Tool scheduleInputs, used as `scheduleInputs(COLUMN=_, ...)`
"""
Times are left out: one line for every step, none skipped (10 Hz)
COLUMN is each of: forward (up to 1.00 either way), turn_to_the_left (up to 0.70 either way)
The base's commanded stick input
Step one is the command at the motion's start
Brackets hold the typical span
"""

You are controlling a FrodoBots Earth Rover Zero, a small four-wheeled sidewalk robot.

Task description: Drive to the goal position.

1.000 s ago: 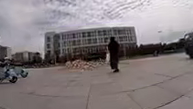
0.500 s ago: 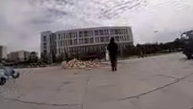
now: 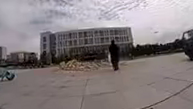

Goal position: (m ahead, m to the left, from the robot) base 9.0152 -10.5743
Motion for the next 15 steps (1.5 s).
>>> scheduleInputs(forward=0.70, turn_to_the_left=-0.14)
scheduleInputs(forward=0.70, turn_to_the_left=-0.14)
scheduleInputs(forward=0.70, turn_to_the_left=-0.14)
scheduleInputs(forward=0.70, turn_to_the_left=-0.14)
scheduleInputs(forward=0.70, turn_to_the_left=-0.14)
scheduleInputs(forward=0.70, turn_to_the_left=-0.14)
scheduleInputs(forward=0.70, turn_to_the_left=-0.14)
scheduleInputs(forward=0.70, turn_to_the_left=-0.14)
scheduleInputs(forward=0.70, turn_to_the_left=-0.14)
scheduleInputs(forward=0.70, turn_to_the_left=-0.14)
scheduleInputs(forward=0.70, turn_to_the_left=-0.14)
scheduleInputs(forward=0.70, turn_to_the_left=-0.14)
scheduleInputs(forward=0.70, turn_to_the_left=-0.14)
scheduleInputs(forward=0.70, turn_to_the_left=-0.14)
scheduleInputs(forward=0.70, turn_to_the_left=-0.14)
